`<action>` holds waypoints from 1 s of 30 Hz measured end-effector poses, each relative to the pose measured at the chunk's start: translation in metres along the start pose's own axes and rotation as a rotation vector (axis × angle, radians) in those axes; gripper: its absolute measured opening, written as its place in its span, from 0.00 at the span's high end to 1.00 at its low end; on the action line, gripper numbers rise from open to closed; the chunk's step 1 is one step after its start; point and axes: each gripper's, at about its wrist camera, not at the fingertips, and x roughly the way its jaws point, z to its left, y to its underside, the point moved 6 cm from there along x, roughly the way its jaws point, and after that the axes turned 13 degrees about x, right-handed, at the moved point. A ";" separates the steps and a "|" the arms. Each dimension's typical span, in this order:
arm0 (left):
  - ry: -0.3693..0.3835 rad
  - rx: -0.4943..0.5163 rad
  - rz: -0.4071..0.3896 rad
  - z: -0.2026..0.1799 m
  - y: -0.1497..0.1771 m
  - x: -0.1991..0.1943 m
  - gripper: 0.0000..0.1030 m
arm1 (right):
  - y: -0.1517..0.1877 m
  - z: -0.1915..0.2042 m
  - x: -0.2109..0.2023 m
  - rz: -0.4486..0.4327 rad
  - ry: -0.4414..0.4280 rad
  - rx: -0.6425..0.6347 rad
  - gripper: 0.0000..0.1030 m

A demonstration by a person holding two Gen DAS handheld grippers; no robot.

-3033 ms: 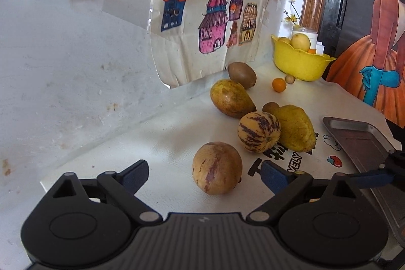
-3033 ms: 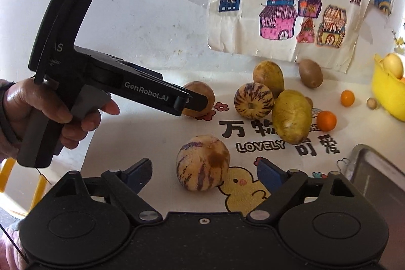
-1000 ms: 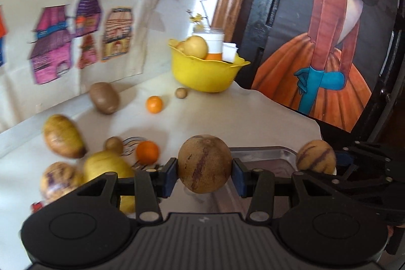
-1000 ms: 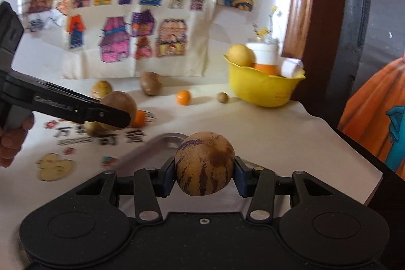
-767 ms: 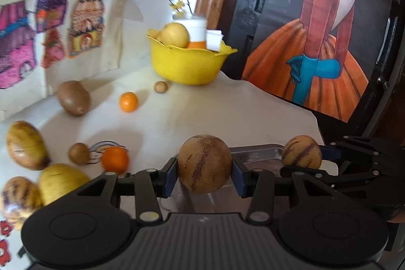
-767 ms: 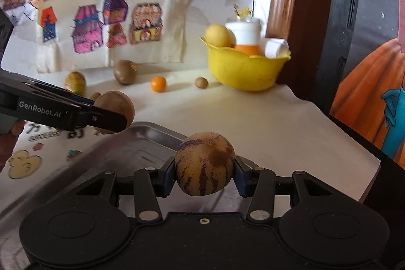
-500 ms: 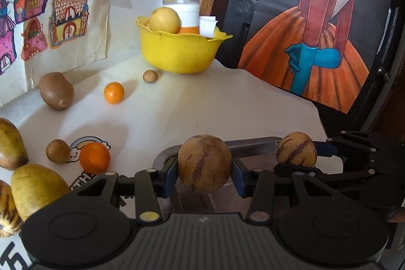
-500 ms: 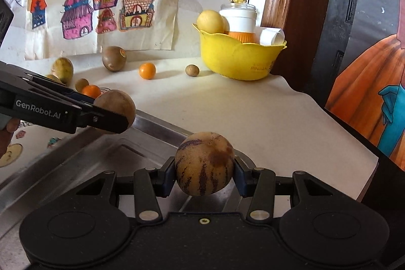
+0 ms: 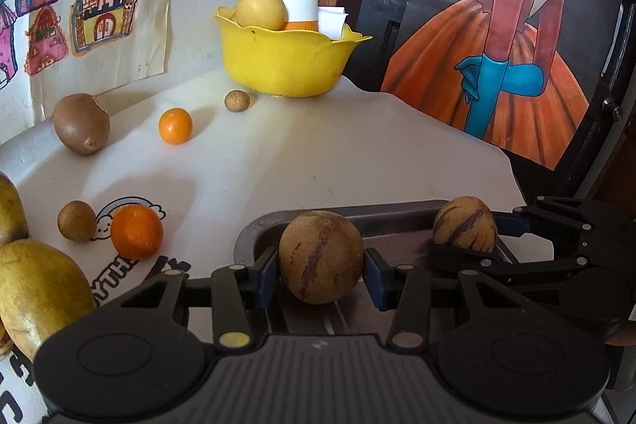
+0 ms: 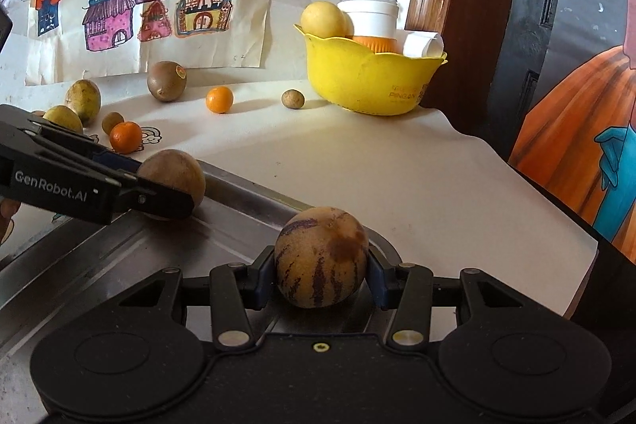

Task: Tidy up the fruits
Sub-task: 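Carry both fruits onto the metal tray and open both tools to release them, then withdraw both open tools from the tray back toward the remaining fruits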

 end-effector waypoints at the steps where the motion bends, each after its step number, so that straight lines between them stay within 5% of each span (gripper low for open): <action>1: 0.002 -0.001 0.003 0.000 0.000 0.000 0.51 | 0.000 0.000 0.000 -0.001 0.002 0.000 0.52; 6: 0.011 -0.010 0.012 -0.001 0.001 0.000 0.49 | 0.002 0.001 -0.004 -0.018 0.005 -0.005 0.47; 23: -0.088 -0.030 -0.101 -0.003 0.005 -0.074 0.02 | 0.005 0.017 -0.073 -0.120 0.003 0.044 0.15; 30: -0.136 -0.051 -0.134 0.000 0.026 -0.117 0.00 | 0.008 0.040 -0.108 -0.141 -0.015 0.065 0.03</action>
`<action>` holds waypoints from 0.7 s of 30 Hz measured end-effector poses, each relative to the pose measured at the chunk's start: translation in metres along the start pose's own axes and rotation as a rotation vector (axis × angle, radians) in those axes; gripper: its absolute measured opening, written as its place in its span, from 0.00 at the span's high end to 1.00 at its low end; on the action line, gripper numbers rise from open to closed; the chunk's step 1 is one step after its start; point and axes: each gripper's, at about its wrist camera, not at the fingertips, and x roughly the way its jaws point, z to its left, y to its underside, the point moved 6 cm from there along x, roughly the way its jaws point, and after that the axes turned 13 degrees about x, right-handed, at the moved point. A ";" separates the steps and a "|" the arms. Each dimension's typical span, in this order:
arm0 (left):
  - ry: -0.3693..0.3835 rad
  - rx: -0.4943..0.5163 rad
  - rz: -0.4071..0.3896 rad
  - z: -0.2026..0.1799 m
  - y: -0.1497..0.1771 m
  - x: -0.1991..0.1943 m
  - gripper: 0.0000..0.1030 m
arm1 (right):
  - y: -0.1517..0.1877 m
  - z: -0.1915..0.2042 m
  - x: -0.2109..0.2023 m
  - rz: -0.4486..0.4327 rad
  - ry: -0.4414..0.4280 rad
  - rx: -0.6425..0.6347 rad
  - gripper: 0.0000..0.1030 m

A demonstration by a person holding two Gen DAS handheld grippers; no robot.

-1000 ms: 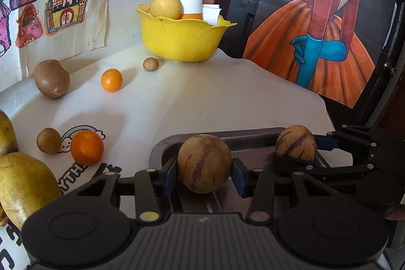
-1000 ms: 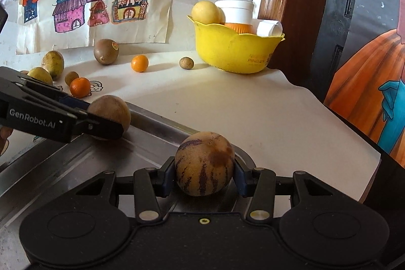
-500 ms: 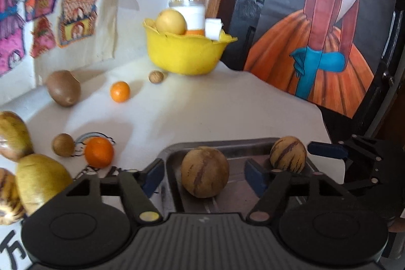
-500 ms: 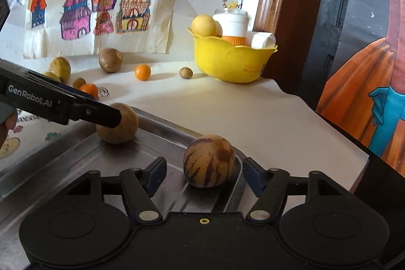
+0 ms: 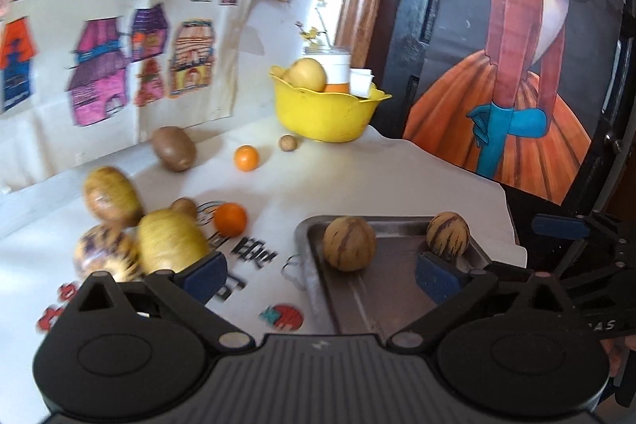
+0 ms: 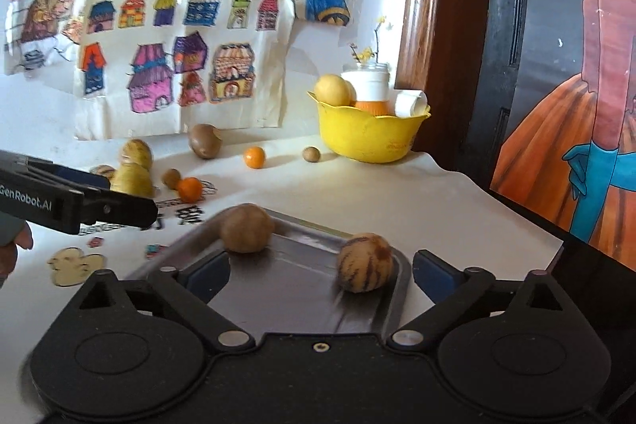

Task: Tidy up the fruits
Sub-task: 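Withdraw both open tools from the tray back toward the remaining fruits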

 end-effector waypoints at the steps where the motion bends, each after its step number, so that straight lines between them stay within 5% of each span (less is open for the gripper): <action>1: -0.007 -0.003 -0.002 0.002 0.003 -0.006 0.00 | 0.001 0.004 -0.005 0.000 0.000 -0.001 0.02; 21: -0.095 0.011 0.060 0.037 0.078 -0.103 0.00 | 0.063 0.070 -0.088 0.188 -0.020 0.085 0.01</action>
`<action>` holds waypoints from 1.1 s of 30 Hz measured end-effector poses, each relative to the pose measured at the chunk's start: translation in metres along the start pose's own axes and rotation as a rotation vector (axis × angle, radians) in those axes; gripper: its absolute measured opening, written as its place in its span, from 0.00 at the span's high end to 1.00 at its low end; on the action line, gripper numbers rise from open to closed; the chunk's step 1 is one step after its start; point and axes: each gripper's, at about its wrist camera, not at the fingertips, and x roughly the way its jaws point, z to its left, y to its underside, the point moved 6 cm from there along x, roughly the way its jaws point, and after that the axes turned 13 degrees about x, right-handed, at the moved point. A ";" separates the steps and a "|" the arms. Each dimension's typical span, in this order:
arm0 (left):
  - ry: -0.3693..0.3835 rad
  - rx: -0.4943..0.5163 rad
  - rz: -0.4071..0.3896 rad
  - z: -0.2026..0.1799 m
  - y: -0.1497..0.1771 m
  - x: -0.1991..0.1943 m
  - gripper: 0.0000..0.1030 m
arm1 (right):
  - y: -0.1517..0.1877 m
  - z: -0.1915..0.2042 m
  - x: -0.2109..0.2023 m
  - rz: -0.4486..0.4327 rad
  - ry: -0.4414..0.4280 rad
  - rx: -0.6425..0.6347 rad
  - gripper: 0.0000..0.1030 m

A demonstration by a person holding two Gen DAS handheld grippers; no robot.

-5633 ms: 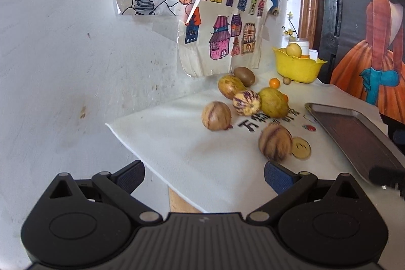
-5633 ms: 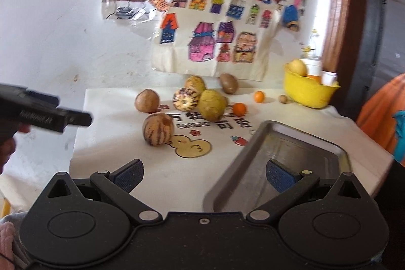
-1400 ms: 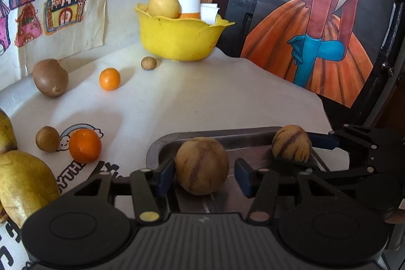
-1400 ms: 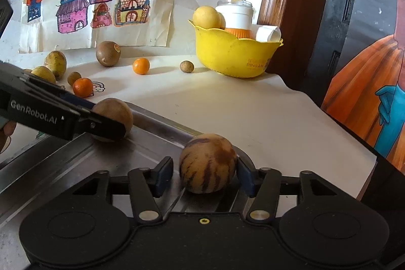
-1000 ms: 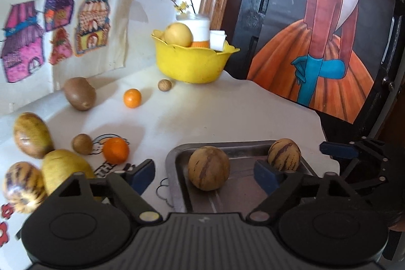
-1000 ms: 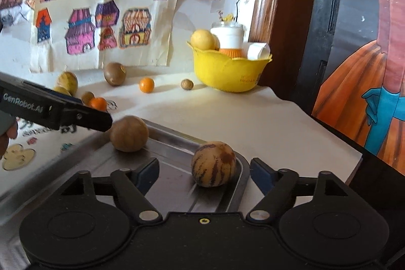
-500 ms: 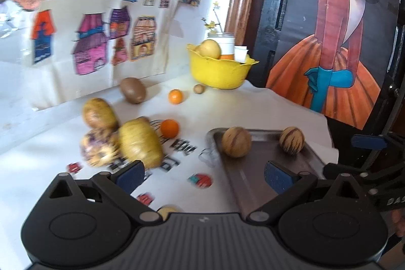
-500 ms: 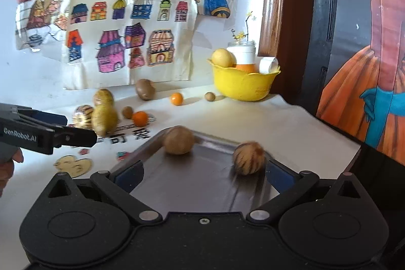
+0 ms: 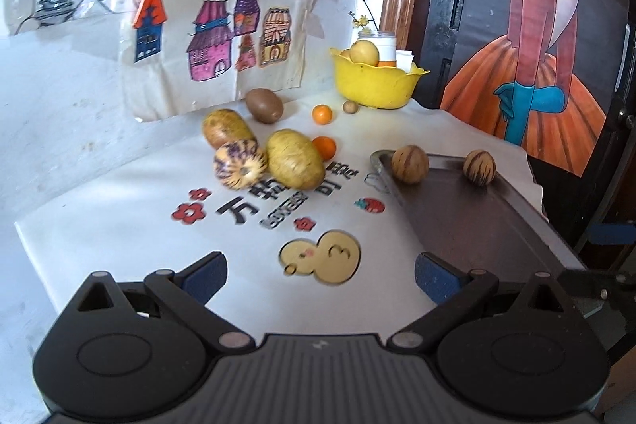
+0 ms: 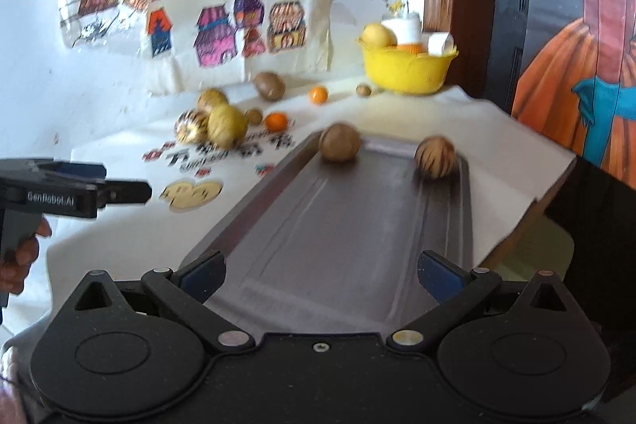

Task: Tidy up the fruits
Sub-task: 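Withdraw both open tools from the tray back toward the remaining fruits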

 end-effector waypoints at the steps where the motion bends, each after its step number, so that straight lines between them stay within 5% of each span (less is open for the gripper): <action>1: 0.001 0.000 0.000 0.001 0.002 -0.004 0.00 | 0.004 0.003 -0.002 0.012 0.001 -0.002 0.01; 14: -0.029 0.017 0.027 0.017 0.027 -0.035 0.00 | 0.037 0.053 -0.012 0.143 -0.090 -0.055 0.01; 33: -0.116 -0.004 0.072 0.062 0.040 -0.040 0.00 | 0.029 0.110 0.009 0.182 -0.209 -0.190 0.01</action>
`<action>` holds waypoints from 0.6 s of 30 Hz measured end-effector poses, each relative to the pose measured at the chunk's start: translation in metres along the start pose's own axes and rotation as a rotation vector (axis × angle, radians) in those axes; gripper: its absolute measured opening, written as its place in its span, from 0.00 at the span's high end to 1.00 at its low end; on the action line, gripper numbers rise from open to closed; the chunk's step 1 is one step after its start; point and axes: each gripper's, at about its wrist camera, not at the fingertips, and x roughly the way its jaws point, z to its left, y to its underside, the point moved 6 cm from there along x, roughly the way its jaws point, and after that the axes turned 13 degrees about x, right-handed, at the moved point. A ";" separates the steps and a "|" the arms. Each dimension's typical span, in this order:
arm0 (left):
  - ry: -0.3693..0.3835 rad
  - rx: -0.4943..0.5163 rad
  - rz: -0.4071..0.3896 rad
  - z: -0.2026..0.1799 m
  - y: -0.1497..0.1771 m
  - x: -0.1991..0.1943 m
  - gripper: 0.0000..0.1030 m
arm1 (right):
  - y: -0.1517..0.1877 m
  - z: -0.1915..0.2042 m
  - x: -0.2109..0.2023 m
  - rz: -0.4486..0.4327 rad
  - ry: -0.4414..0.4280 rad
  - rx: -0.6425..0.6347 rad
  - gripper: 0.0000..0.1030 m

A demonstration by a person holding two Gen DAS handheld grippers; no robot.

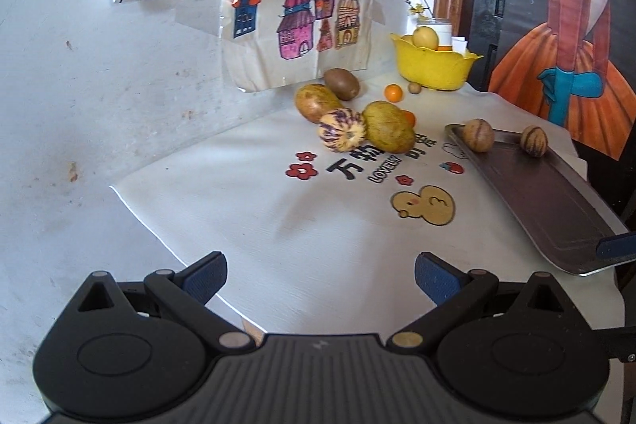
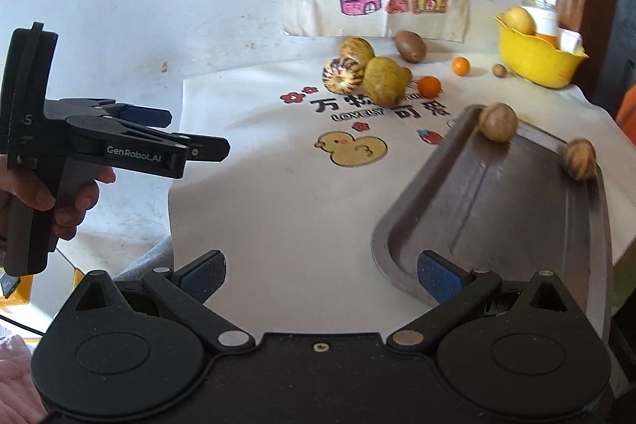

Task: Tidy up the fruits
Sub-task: 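Withdraw both open tools from the tray back toward the remaining fruits, then grasp the small orange with the right tool while the left tool grasps a striped pepino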

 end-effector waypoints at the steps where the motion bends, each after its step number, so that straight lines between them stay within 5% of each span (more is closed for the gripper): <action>1: -0.003 -0.002 0.001 0.002 -0.001 0.002 0.00 | -0.003 0.001 0.003 0.000 -0.004 -0.011 0.01; 18: -0.010 0.034 -0.035 0.037 -0.038 0.055 0.00 | -0.074 -0.033 0.048 -0.049 0.022 -0.269 0.01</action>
